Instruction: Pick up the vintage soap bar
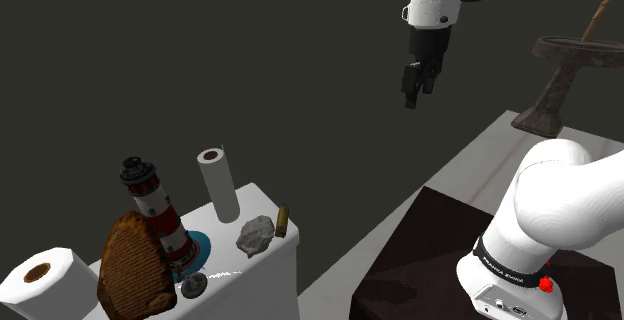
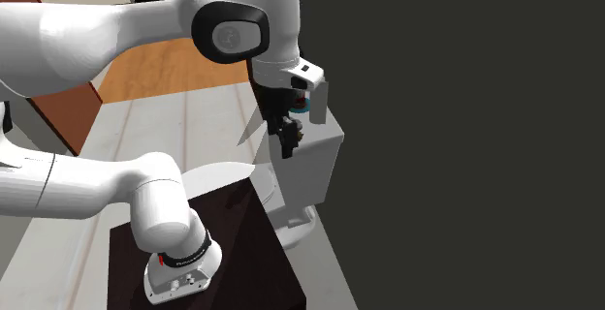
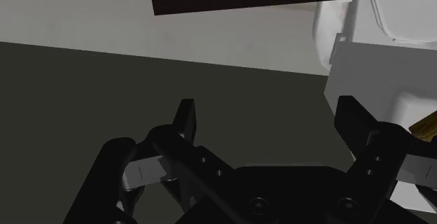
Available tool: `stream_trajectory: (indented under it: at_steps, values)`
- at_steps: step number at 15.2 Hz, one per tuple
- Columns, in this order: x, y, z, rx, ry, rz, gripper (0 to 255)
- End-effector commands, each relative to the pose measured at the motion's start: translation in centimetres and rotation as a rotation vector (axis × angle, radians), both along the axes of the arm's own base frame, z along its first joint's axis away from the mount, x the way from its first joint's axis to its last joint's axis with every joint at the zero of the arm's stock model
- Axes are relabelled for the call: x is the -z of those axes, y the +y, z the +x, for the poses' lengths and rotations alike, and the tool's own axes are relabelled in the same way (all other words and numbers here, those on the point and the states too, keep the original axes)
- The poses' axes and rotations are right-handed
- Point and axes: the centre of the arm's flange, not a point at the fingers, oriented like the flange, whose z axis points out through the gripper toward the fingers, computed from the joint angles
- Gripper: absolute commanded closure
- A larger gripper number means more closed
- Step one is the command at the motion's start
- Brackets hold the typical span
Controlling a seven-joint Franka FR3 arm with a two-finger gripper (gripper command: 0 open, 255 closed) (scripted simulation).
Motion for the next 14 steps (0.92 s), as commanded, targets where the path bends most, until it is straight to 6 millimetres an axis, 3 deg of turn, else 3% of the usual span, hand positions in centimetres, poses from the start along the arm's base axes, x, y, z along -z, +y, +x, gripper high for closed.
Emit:
stream_trajectory:
  at_steps: [1, 14]
  values:
    - [0.0, 0.0, 0.0, 0.000, 0.000, 0.000, 0]
    - [10.7, 11.3, 2.4, 0.331, -0.091, 0.094, 0]
